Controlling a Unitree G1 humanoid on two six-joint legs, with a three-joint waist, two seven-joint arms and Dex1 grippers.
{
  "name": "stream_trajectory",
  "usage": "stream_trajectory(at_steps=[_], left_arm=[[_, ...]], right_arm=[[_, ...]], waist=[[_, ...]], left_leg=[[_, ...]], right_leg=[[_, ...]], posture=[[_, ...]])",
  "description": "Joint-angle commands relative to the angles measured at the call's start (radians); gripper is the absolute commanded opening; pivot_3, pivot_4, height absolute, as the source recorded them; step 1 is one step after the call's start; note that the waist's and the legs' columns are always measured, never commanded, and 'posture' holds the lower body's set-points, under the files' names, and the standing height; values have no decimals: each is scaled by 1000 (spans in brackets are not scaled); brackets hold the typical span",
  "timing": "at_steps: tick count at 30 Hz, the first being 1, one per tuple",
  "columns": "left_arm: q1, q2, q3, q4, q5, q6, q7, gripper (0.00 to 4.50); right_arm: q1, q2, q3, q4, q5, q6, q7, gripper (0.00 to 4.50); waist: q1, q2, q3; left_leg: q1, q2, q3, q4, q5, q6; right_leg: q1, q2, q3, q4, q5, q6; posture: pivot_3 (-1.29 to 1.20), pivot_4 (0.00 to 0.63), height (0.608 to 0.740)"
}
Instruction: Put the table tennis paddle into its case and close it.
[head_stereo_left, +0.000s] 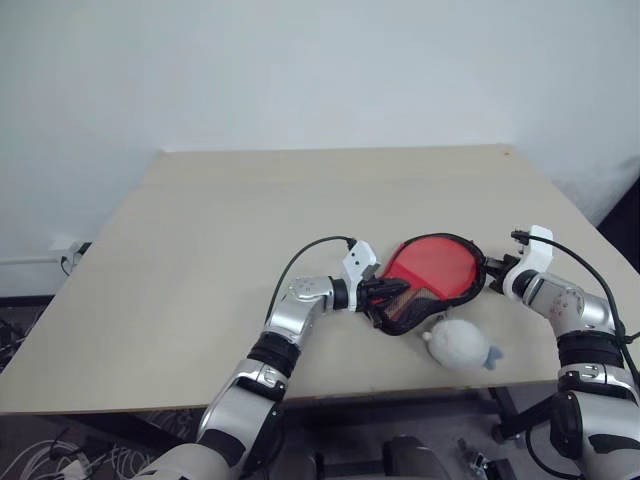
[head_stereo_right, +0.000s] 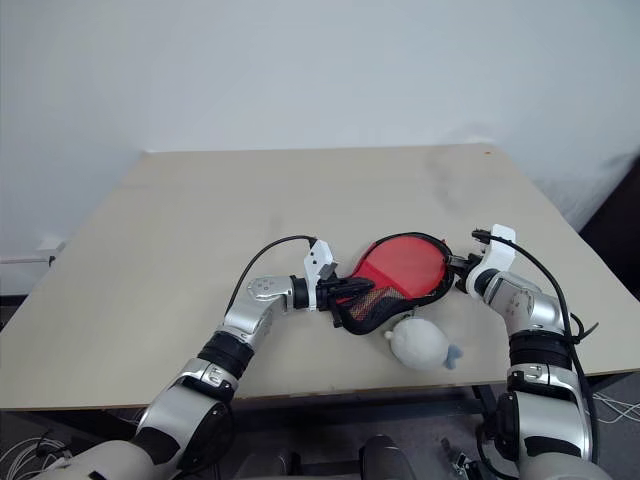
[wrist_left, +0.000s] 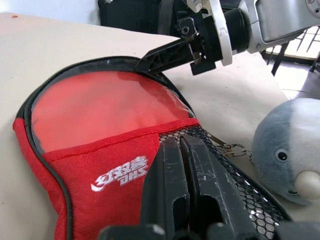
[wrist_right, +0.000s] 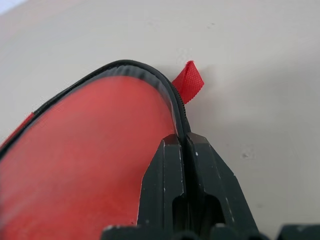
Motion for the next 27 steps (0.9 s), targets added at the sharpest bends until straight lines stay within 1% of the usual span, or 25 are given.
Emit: stream_trajectory(at_steps=[1, 4, 7, 9, 11, 12, 13, 14, 15, 16, 22, 27], left_arm=[[-11, -3, 14, -42, -22, -6, -6, 0], [-11, -3, 13, -41, -22, -6, -6, 0], [-12, -4, 13, -39, -21, -6, -6, 0], [-11, -4, 13, -41, -21, -6, -6, 0], [-11, -5, 13, -40, -21, -7, -6, 0], [-12, -6, 13, -39, -21, -8, -6, 0], [-13, -6, 13, -38, -21, -9, -6, 0], [-13, -7, 14, -37, -21, -10, -6, 0], [-14, -7, 14, -37, -22, -10, -7, 0], [-15, -7, 16, -37, -24, -10, -8, 0], [-16, -1, 29, -61, -68, 17, -55, 0], [-23, 14, 53, -99, -131, 81, -121, 0]], right_arm=[[-11, -6, -12, -36, -15, -34, 9, 38], [-7, -5, -14, -39, -20, -32, 14, 624], [-9, -6, -20, -33, -25, -30, 14, 1355], [-10, -9, -25, -30, -26, -28, 13, 2025], [-12, -10, -29, -29, -28, -27, 12, 2519], [-13, -11, -31, -29, -29, -27, 12, 2872], [-14, -11, -32, -30, -31, -29, 12, 3098], [-15, -11, -33, -31, -34, -33, 9, 3472], [-17, -11, -36, -33, -35, -39, 3, 3677], [-18, -10, -42, -36, -34, -45, -2, 3988], [-7, -13, -46, -86, -33, -89, 20, 3988], [35, -19, 35, -160, -88, -151, 85, 3988]], waist=[[-2, 0, 0], [-9, 0, 0], [-15, 0, 0], [-18, 0, 0], [-21, 0, 0], [-22, 0, 0], [-23, 0, 0], [-24, 0, 0], [-25, 0, 0], [-25, 0, 0], [-33, 1, 0], [-39, 1, 0]], left_leg=[[0, 0, 0, 0, 0, 0], [0, 0, 0, 0, 0, 0], [0, 0, 0, 0, 0, 0], [1, 0, 0, 0, 0, 0], [1, 0, 0, 0, 0, 0], [1, 0, 0, 0, 0, 0], [1, 0, 0, 0, 0, 0], [1, 0, 0, 0, 0, 0], [1, -1, 0, 0, 0, 0], [1, -1, 0, 0, 0, 0], [1, -1, 0, 0, 0, 0], [1, -1, 0, 0, 0, 0]], right_leg=[[0, 0, 0, 0, 0, 0], [0, 0, 0, 0, 0, 0], [0, 0, 1, 0, 0, 0], [0, 0, 1, 0, 0, 1], [0, 0, 1, 1, 0, 1], [0, 0, 1, 1, 0, 1], [0, 0, 1, 1, 0, 1], [0, 0, 1, 1, 0, 1], [0, 0, 2, 1, 0, 1], [0, 0, 2, 2, 0, 1], [0, 0, 2, 2, 0, 1], [0, 0, 2, 2, 0, 1]], posture=[[0, 0, 740], [0, 0, 740], [0, 0, 740], [0, 0, 740], [0, 0, 740], [0, 0, 740], [0, 0, 740], [0, 0, 740], [0, 0, 740], [0, 0, 740], [0, 0, 740], [0, 0, 740]])
